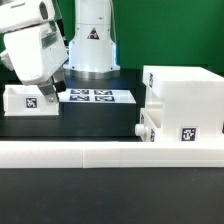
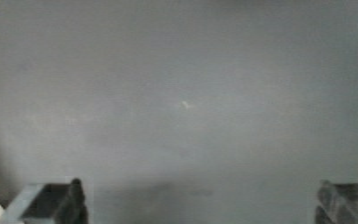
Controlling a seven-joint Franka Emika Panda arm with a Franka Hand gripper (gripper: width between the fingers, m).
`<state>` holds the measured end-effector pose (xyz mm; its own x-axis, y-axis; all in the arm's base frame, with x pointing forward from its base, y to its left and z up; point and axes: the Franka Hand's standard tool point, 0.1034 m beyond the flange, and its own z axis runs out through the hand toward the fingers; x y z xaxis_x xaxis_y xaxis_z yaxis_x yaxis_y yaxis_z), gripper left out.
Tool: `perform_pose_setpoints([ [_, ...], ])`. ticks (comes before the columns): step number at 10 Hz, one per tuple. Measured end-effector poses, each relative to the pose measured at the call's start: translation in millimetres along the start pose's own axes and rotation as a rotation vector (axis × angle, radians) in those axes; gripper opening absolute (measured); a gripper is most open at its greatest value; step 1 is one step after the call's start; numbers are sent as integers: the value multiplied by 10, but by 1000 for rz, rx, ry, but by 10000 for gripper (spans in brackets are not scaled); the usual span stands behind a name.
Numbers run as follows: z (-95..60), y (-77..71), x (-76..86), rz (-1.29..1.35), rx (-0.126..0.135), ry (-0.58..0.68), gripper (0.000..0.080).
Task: Assemble drawer
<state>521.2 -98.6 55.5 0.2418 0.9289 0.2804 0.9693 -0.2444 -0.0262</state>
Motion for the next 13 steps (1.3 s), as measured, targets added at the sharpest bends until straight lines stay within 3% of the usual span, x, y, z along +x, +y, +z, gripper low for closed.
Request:
perform_pose_setpoints([
  [1,7,-3,-10,117,0,5,649],
  [3,-17,-47,-193,417,-18,10,649],
  [5,-70,-182,-316,637,-27,4,649],
  [11,-54,-197,-265,1202,-16,32,649],
  [12,-96,-195,-295,1183,-57,25,649],
  [13,-137,-265,-323,1175,-116,18,649],
])
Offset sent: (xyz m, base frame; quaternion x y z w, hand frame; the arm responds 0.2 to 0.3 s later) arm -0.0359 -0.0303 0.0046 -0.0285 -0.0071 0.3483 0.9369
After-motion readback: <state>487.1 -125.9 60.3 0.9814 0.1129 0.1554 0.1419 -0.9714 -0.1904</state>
